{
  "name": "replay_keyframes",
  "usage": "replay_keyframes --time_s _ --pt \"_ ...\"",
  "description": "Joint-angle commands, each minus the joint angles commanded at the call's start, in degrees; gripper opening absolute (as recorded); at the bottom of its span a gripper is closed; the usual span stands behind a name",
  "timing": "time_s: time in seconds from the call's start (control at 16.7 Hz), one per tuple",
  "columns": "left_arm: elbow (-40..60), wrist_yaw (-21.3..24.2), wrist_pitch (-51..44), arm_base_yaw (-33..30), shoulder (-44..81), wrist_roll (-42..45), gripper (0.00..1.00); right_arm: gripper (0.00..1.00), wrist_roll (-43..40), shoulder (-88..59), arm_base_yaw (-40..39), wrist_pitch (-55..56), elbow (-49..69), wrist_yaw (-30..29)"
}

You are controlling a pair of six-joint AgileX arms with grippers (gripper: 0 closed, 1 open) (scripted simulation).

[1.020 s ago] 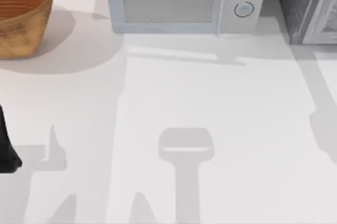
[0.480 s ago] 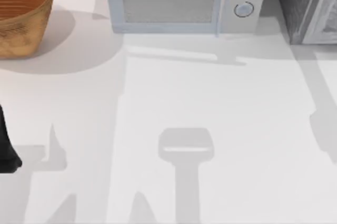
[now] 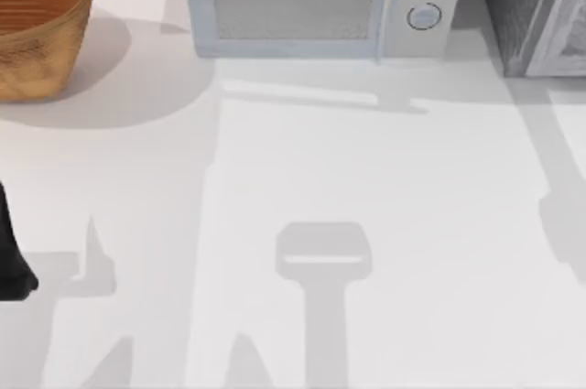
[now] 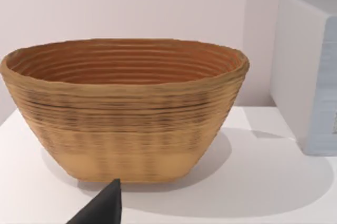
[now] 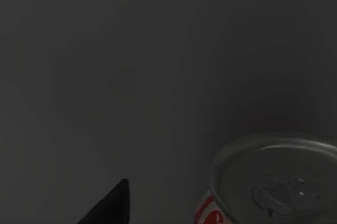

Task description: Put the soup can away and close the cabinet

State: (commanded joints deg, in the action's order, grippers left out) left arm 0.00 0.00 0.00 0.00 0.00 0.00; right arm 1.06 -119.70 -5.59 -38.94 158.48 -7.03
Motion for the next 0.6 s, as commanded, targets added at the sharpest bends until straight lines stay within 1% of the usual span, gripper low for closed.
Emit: replay_keyframes --time_s 0.36,0.48,0.6 --pt "0.0 0.0 0.0 0.0 0.0 0.0 1.0 1.0 -0.65 1.71 0.07 1.6 -1.65 0.26" --pt "0.0 0.0 0.0 0.0 0.0 0.0 1.0 1.0 -1.79 5.78 0.36 4.71 -5.62 0.96" --pt "0.0 0.0 0.0 0.0 0.0 0.0 1.0 1.0 -2.96 12.14 0.64 8.31 -11.95 2.03"
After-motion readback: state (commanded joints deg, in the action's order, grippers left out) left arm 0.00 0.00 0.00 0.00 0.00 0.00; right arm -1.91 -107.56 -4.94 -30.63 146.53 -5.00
